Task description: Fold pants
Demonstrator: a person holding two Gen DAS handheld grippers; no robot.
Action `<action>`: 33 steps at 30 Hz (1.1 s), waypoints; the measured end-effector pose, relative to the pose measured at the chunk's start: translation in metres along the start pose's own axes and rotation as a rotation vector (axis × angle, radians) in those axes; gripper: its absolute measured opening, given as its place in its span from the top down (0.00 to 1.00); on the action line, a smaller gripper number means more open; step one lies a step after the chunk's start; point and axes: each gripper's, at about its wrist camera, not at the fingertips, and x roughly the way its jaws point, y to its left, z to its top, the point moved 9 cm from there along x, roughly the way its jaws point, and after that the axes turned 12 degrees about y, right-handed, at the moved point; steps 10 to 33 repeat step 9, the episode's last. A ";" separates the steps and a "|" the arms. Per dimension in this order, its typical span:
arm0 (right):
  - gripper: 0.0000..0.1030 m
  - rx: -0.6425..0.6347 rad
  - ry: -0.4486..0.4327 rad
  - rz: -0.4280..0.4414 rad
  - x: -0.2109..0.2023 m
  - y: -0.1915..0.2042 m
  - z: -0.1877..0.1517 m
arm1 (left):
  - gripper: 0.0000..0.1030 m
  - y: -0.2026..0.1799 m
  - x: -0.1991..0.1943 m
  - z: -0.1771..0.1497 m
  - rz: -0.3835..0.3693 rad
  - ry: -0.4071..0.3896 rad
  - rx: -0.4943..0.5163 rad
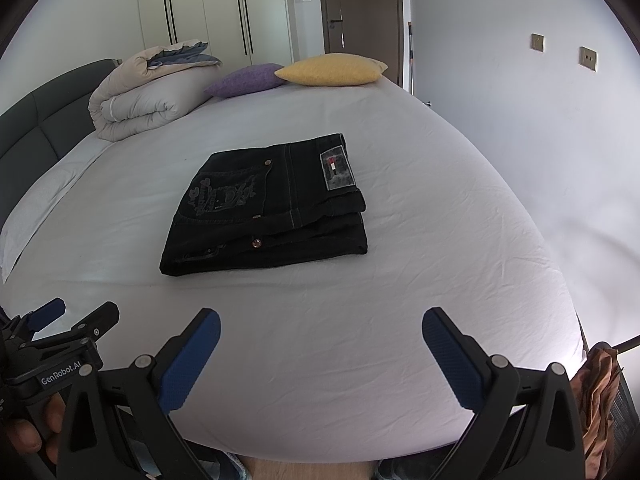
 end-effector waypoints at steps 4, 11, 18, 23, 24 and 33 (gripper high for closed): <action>0.00 -0.001 -0.001 0.001 0.000 0.000 0.001 | 0.00 0.000 0.001 -0.001 0.003 0.001 -0.002; 0.00 0.000 0.001 0.002 0.001 0.000 0.000 | 0.00 -0.001 0.000 0.000 0.001 -0.012 0.000; 0.00 0.000 0.001 0.002 0.001 0.000 0.000 | 0.00 -0.001 0.000 0.000 0.001 -0.012 0.000; 0.00 0.000 0.001 0.002 0.001 0.000 0.000 | 0.00 -0.001 0.000 0.000 0.001 -0.012 0.000; 0.00 0.000 0.001 0.002 0.001 0.000 0.000 | 0.00 -0.001 0.000 0.000 0.001 -0.012 0.000; 0.00 0.000 0.001 0.002 0.001 0.000 0.000 | 0.00 -0.001 0.000 0.000 0.001 -0.012 0.000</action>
